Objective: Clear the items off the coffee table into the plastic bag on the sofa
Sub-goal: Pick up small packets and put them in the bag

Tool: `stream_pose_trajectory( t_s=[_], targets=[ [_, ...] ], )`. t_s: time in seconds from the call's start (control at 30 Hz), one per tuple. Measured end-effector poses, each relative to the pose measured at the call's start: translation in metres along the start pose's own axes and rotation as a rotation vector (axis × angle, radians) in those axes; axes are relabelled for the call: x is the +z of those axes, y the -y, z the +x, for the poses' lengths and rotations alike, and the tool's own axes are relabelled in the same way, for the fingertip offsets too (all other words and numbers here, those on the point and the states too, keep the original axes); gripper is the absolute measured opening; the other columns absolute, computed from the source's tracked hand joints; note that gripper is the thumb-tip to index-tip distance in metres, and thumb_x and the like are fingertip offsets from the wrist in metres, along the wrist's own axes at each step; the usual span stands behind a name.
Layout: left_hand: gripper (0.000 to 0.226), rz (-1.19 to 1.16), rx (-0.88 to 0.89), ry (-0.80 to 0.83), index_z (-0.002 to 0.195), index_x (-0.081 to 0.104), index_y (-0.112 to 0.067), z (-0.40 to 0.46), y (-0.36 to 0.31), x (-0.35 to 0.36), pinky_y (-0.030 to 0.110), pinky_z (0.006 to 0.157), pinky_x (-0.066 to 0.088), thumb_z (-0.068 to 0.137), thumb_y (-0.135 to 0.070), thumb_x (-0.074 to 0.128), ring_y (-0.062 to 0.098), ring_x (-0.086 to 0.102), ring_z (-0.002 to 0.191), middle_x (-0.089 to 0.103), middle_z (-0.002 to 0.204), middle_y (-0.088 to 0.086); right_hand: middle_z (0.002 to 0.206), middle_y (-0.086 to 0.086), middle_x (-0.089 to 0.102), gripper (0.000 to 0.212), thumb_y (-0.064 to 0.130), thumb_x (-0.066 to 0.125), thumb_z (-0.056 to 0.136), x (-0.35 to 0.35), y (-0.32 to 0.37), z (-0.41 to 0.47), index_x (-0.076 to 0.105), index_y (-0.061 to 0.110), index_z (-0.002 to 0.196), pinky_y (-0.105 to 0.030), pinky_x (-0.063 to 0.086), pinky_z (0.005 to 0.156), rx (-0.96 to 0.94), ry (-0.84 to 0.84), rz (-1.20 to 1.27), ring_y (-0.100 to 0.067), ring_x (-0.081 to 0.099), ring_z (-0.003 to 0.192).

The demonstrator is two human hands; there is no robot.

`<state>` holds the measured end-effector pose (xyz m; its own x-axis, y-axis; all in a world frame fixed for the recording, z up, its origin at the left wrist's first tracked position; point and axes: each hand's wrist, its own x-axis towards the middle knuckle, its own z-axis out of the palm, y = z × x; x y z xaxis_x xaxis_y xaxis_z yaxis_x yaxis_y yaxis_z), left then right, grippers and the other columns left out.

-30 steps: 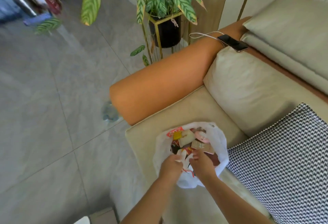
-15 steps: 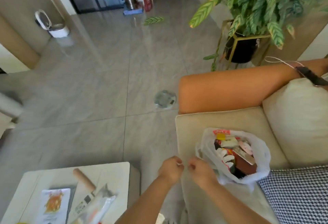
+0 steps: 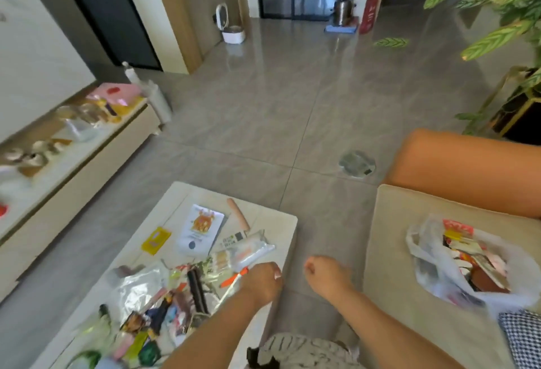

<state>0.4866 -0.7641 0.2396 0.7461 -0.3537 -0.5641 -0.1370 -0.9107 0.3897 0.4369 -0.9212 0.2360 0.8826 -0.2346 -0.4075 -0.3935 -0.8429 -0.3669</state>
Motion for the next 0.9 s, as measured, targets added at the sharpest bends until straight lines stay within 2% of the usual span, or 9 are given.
stream_pose_trajectory(
  t_s=[0.2,0.37,0.43,0.6,0.7,0.8,0.9],
  targets=[
    [0.039,-0.014,-0.116,-0.068,0.123,0.057,-0.022,-0.076,0.089,-0.012,0.03,0.097,0.043,0.093,-0.043,0.045,0.02,0.052,0.121,0.056,0.131,0.0,0.113,-0.005,0.063,0.031,0.032,0.035,0.098,0.032,0.099,-0.04,0.059,0.017,0.11,-0.029,0.044,0.084,-0.341,0.072,-0.205,-0.026,0.059,0.107],
    [0.036,-0.033,-0.259,-0.157,0.115,0.06,-0.017,-0.131,0.137,-0.004,0.033,0.09,0.045,0.092,-0.04,0.042,0.025,0.057,0.113,0.062,0.122,0.006,0.109,-0.007,0.065,0.03,0.027,0.034,0.097,0.058,0.153,-0.072,0.059,0.014,0.106,-0.031,0.041,0.082,-0.595,0.139,-0.37,-0.029,0.059,0.103],
    [0.038,-0.062,-0.322,-0.188,0.115,0.059,-0.017,-0.152,0.147,0.003,0.034,0.087,0.046,0.094,-0.04,0.039,0.026,0.057,0.112,0.061,0.121,0.007,0.105,-0.007,0.065,0.029,0.026,0.036,0.096,0.069,0.166,-0.082,0.061,0.014,0.103,-0.031,0.04,0.078,-0.672,0.175,-0.409,-0.03,0.059,0.099],
    [0.041,-0.176,-0.506,-0.197,0.126,0.056,-0.018,-0.213,0.159,0.033,0.034,0.093,0.044,0.097,-0.041,0.039,0.026,0.053,0.12,0.056,0.131,0.006,0.094,-0.007,0.063,0.028,0.028,0.035,0.096,0.091,0.18,-0.111,0.059,0.013,0.093,-0.031,0.038,0.068,-0.849,0.252,-0.482,-0.028,0.061,0.092],
    [0.043,-0.257,-0.621,-0.188,0.129,0.054,-0.021,-0.247,0.167,0.06,0.034,0.095,0.043,0.096,-0.044,0.039,0.024,0.051,0.122,0.054,0.133,0.003,0.078,-0.001,0.052,0.024,0.032,0.036,0.096,0.112,0.182,-0.131,0.048,0.018,0.08,-0.029,0.035,0.063,-0.936,0.371,-0.494,-0.027,0.058,0.083],
    [0.042,-0.385,-0.747,-0.225,0.129,0.053,-0.023,-0.273,0.179,0.086,0.033,0.095,0.043,0.095,-0.045,0.04,0.023,0.052,0.121,0.054,0.133,0.002,0.069,0.003,0.044,0.025,0.034,0.037,0.095,0.136,0.19,-0.145,0.045,0.019,0.077,-0.029,0.032,0.06,-0.984,0.427,-0.502,-0.024,0.05,0.073],
    [0.039,-0.49,-0.836,-0.231,0.124,0.056,-0.022,-0.299,0.186,0.111,0.032,0.093,0.044,0.094,-0.043,0.042,0.023,0.055,0.117,0.057,0.13,0.002,0.062,0.005,0.036,0.029,0.033,0.037,0.096,0.156,0.198,-0.165,0.039,0.021,0.07,-0.03,0.026,0.05,-0.996,0.478,-0.545,-0.02,0.044,0.069]
  ],
)
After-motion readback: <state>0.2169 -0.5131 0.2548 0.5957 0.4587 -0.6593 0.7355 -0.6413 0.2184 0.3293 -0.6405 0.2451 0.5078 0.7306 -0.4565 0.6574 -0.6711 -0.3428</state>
